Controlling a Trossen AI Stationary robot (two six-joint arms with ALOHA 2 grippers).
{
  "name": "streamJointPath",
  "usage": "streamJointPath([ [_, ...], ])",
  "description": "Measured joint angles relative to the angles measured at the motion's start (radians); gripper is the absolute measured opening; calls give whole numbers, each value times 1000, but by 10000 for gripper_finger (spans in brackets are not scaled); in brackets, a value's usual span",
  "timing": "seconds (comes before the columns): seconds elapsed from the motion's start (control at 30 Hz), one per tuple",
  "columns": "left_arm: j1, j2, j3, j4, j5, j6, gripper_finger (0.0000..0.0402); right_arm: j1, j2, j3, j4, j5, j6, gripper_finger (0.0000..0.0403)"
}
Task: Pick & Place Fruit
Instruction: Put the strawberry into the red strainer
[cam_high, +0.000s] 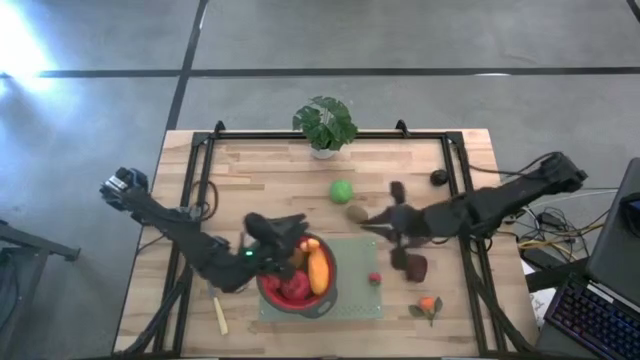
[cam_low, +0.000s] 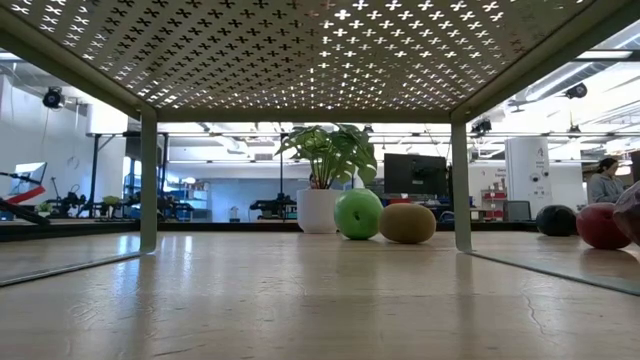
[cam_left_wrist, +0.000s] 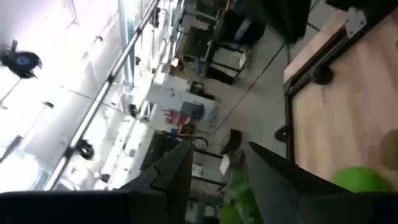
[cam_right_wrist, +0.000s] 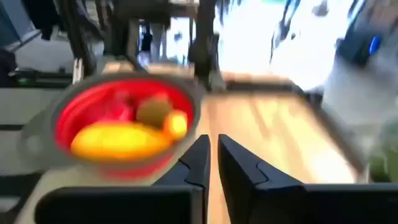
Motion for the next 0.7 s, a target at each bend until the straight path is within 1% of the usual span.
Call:
streamJointPath([
  [0.1, -65, -71, 0, -123, -17, -149, 150, 24, -57, 10, -201, -6, 158, 15],
  [0.2, -124, -155, 0, -248, -7, -386, 149, 48, -108, 0, -282, -4, 260, 10],
  [0.27, -150, -209, 0, -375, -7, -541, 149, 66, -122, -17, -322, 0, 328, 11],
  [0.4, -174, -285, 0, -636, 7, -838, 149, 128, -101, -67, -333, -14, 407, 17],
  [0.47, -178, -321, 0, -754, 46, -977, 149, 166, -77, -75, -324, -14, 431, 20],
  [0.53, -178, -353, 0, -855, 105, -1104, 149, 210, -40, -77, -314, -6, 437, 20],
  [0.6, -178, -378, 0, -939, 165, -1212, 149, 247, 3, -77, -277, -1, 430, 18],
  [0.7, -178, -413, -1, -1024, 199, -1333, 149, 288, 61, -52, -265, 40, 413, 20],
])
